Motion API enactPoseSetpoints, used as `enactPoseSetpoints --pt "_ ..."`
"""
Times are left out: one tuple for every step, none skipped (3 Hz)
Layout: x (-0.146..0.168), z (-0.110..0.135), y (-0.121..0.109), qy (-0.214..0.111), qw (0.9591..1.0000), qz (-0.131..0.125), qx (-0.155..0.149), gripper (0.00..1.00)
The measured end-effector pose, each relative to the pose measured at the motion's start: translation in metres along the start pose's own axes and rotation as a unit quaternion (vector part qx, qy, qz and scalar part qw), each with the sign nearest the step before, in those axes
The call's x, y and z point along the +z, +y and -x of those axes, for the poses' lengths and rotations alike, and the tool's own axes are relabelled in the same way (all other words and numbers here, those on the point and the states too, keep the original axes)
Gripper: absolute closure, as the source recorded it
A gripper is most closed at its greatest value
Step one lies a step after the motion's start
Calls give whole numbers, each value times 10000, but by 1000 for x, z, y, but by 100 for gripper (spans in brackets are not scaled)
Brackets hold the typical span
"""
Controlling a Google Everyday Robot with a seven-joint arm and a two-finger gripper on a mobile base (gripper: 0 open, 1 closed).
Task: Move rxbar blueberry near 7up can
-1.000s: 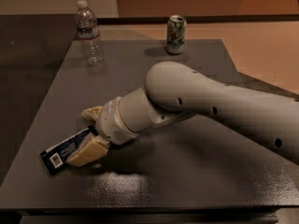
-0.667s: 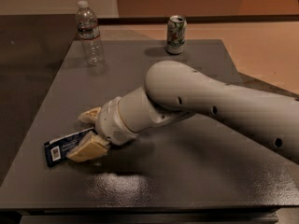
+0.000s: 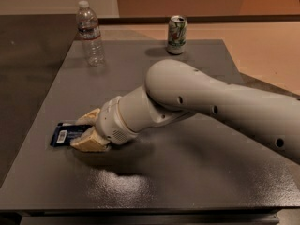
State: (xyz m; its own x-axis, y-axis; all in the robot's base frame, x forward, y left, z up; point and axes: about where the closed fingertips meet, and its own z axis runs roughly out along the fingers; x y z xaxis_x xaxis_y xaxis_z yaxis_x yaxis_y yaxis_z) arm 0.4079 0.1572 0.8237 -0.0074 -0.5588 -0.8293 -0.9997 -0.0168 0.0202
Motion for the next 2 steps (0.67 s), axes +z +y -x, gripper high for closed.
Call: enactPoseSetpoints --pt "-24 1 -6 -237 9991 -365 11 100" --pt "-77 4 -17 -693 9915 -1098 -6 100"
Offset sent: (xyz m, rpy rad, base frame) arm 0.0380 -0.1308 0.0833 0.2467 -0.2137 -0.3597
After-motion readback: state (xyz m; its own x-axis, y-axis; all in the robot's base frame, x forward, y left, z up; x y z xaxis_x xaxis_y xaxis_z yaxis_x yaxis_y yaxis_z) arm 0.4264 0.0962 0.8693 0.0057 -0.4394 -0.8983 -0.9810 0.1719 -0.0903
